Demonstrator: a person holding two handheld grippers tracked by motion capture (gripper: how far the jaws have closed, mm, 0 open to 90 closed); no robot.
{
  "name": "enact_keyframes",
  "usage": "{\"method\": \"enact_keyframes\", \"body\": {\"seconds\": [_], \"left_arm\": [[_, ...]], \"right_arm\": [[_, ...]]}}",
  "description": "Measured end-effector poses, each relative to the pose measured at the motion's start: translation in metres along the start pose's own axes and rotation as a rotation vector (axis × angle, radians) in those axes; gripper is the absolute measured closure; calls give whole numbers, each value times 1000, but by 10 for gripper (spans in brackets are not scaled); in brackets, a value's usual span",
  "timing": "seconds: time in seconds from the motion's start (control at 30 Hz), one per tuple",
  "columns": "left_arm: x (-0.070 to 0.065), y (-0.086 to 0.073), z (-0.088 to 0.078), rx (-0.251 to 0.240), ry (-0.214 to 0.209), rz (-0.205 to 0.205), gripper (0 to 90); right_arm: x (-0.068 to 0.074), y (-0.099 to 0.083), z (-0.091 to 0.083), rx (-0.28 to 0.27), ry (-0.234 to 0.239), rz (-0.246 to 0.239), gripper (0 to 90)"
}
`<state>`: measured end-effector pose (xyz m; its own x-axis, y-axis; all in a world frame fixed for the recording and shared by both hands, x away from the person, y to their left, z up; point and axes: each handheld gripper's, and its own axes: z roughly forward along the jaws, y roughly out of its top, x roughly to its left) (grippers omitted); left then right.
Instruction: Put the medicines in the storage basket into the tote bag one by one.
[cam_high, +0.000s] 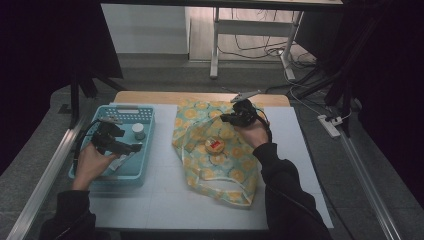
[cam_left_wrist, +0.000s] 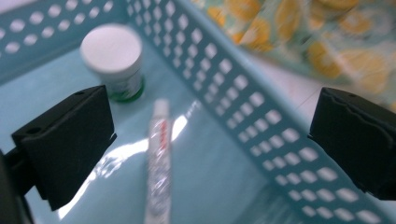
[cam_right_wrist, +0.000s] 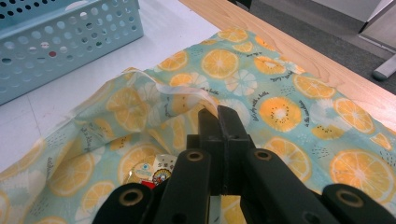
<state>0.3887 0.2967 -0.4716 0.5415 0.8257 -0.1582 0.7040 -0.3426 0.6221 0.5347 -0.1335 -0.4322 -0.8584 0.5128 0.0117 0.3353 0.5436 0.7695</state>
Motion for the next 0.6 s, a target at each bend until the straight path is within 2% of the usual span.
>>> {"method": "enact_keyframes", "body": {"seconds": [0.13, 0.3, 0.4, 0.5, 0.6], "left_arm": [[6, -7, 6, 59, 27, 1, 0], [13, -13, 13, 133, 29, -9, 14], [15, -14, 18, 187, 47, -3, 20], [17, -15, 21, 230, 57, -10, 54], [18, -16, 23, 268, 86, 0, 115]], "right_arm": [[0, 0, 0, 1, -1, -1, 900], [0, 0, 0, 4, -1, -1, 900], [0, -1, 1, 7, -2, -2, 900], [0, -1, 1, 9, -2, 0, 900], [0, -1, 1, 10, -2, -1, 900]]}}
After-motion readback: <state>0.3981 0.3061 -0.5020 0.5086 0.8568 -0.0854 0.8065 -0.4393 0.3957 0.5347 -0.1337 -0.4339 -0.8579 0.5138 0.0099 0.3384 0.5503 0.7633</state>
